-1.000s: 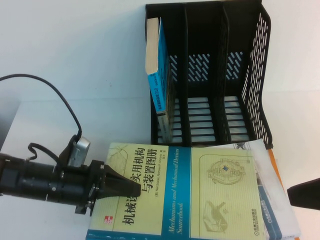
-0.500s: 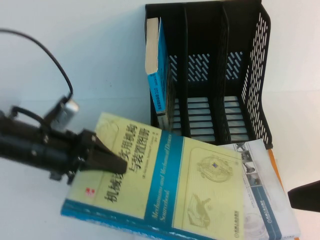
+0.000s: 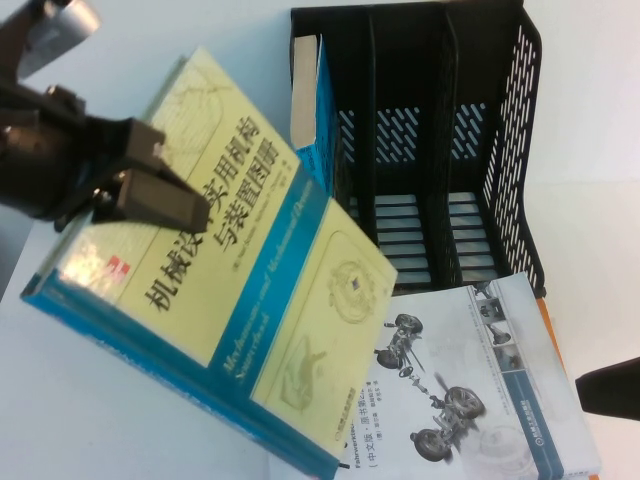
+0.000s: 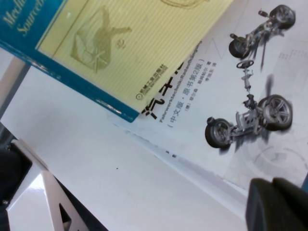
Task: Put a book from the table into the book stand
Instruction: Place the book on the book shelf
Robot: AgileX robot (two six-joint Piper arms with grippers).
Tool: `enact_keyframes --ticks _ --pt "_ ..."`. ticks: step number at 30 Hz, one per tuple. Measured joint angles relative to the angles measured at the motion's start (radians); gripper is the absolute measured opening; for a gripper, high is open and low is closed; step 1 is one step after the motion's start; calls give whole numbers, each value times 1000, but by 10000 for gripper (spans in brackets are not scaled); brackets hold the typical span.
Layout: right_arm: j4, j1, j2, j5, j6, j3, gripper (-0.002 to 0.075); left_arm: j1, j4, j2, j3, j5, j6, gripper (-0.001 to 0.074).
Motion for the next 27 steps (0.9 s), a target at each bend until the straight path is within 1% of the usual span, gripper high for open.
enact_keyframes --ticks 7,11,14,17,21,27 --pt "-2 0 0 -2 0 0 8 -197 152 53 -201 6 -184 192" --pt "-2 0 0 9 0 0 8 -310 311 132 -365 6 -297 192" --pt "-4 0 0 19 0 0 8 -365 411 197 -485 6 -375 192" --pt "-4 0 0 26 0 0 8 -392 456 262 -589 6 -413 192" --pt "-6 0 0 30 0 0 8 -401 455 350 -711 6 -439 192" --pt "-6 0 0 31 0 0 8 -403 474 472 -822 6 -489 192"
